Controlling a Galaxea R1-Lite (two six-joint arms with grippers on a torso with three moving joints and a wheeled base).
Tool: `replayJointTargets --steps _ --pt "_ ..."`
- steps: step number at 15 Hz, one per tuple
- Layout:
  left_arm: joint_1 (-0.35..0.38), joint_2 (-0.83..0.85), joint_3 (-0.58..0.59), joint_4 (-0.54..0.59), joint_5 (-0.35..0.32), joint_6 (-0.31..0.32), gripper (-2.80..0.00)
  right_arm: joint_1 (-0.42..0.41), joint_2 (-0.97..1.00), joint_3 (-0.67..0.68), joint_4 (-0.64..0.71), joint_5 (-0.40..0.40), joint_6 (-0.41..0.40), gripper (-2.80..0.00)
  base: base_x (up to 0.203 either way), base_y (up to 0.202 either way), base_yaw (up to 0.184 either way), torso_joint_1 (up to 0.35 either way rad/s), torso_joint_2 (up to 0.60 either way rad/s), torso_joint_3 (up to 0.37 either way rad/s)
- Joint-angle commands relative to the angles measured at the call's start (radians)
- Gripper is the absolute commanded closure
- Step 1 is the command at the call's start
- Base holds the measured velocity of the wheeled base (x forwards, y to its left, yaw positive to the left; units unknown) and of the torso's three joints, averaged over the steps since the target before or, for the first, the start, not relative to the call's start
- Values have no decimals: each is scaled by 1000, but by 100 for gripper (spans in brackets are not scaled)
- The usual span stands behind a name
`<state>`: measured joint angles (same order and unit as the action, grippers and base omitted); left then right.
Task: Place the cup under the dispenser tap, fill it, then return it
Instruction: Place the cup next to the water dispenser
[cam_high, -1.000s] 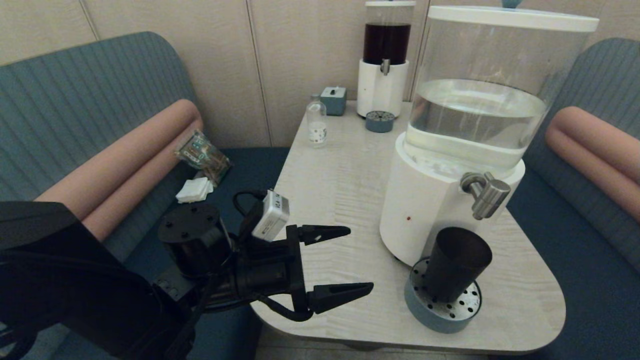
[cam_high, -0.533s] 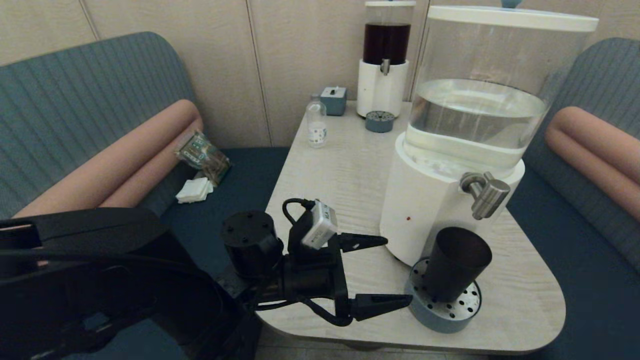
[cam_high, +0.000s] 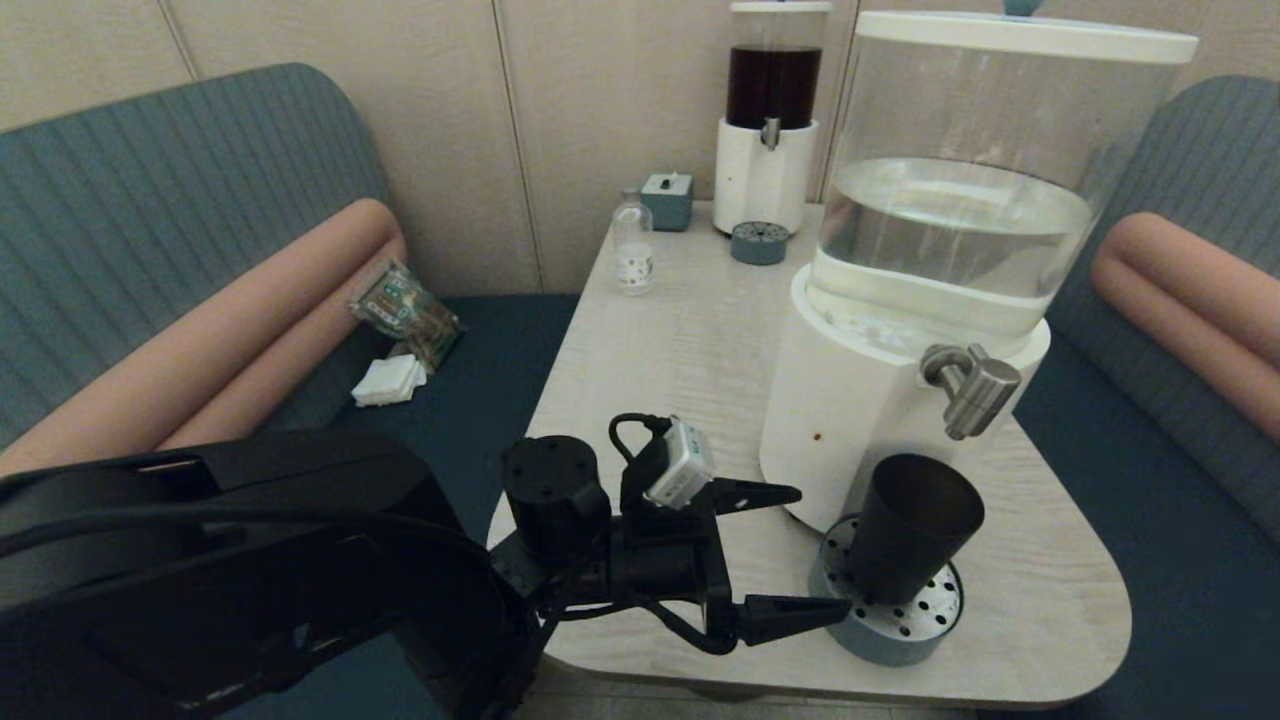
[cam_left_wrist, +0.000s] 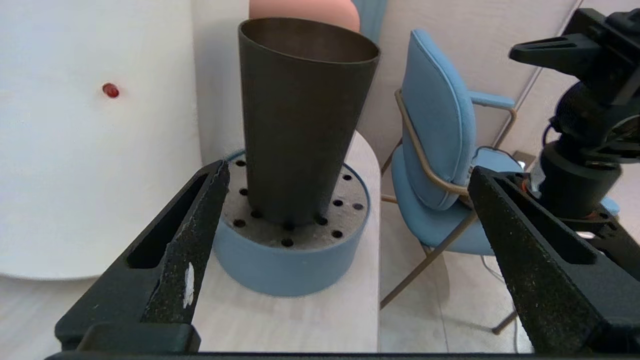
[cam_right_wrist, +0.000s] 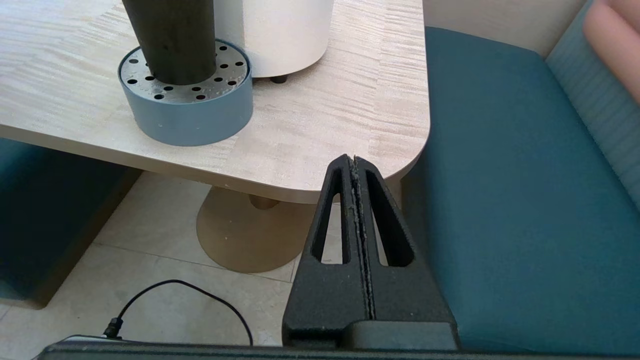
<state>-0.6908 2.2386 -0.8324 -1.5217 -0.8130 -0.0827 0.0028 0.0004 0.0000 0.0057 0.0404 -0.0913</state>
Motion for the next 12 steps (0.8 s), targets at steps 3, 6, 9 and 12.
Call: replayJointTargets --steps 3,6,9,12 --pt "-21 74 -81 -8 -3 -4 -280 0 -2 0 0 1 -1 0 0 0 0 0 0 0" --pt "-34 115 -132 -8 4 -4 -280 0 -2 2 0 1 -1 0 0 0 0 0 0 0" --pt "-43 130 -156 -8 13 -2 -280 0 -2 2 0 1 -1 0 0 0 0 0 0 0" --pt "-45 162 -197 -8 31 -5 -280 0 -2 2 0 1 -1 0 0 0 0 0 0 0"
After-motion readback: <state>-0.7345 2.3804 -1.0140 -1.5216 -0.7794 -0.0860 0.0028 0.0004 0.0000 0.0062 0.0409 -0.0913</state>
